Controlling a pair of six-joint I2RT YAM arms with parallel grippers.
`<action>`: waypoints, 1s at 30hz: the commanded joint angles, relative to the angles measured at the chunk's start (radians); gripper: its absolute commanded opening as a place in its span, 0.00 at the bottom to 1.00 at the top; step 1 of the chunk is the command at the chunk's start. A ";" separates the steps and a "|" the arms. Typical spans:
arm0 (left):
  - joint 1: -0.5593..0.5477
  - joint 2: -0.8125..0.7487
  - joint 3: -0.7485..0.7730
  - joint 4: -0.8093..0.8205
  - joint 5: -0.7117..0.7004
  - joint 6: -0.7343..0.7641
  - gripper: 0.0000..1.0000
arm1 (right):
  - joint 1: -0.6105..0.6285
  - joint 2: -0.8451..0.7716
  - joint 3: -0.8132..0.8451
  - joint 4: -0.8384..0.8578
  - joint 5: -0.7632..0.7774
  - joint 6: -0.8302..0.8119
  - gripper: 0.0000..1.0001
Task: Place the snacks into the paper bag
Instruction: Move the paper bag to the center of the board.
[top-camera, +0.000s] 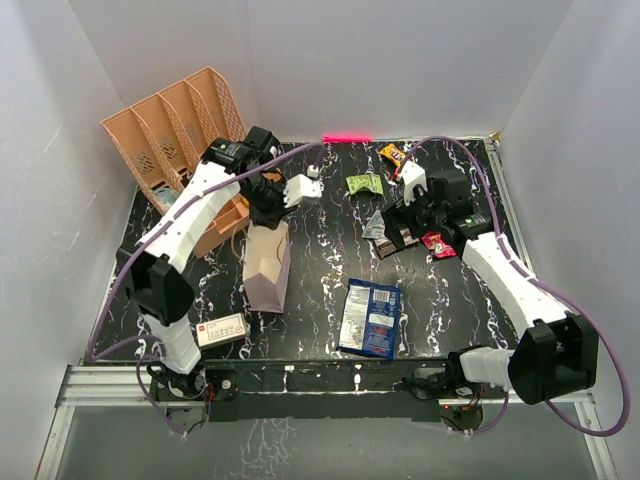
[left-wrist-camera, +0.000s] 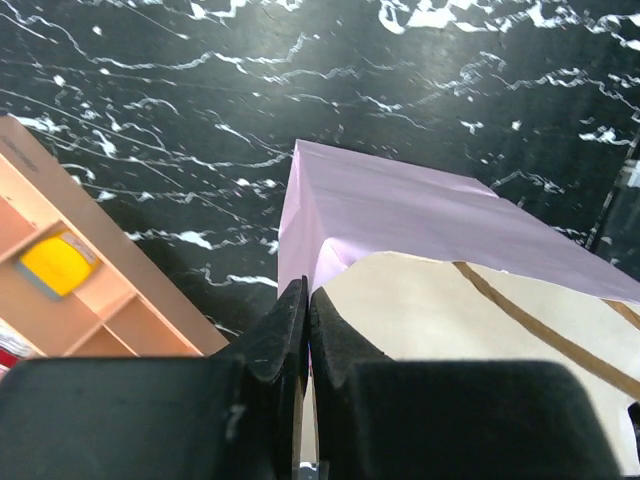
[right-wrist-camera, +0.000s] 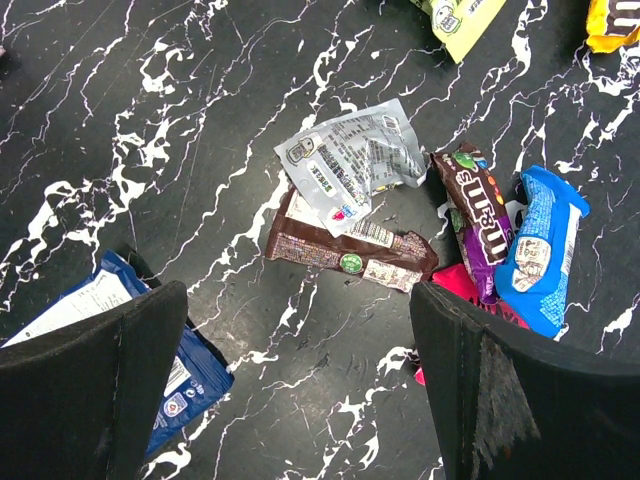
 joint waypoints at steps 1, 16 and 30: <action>0.030 0.071 0.121 -0.024 0.052 0.036 0.00 | 0.006 -0.050 -0.017 0.062 0.003 -0.009 0.98; 0.123 0.086 0.048 0.053 0.143 0.115 0.18 | 0.005 -0.010 0.023 0.021 0.011 -0.007 0.98; 0.123 -0.020 0.049 0.192 0.113 0.027 0.46 | 0.048 0.066 -0.076 -0.037 -0.041 -0.209 0.98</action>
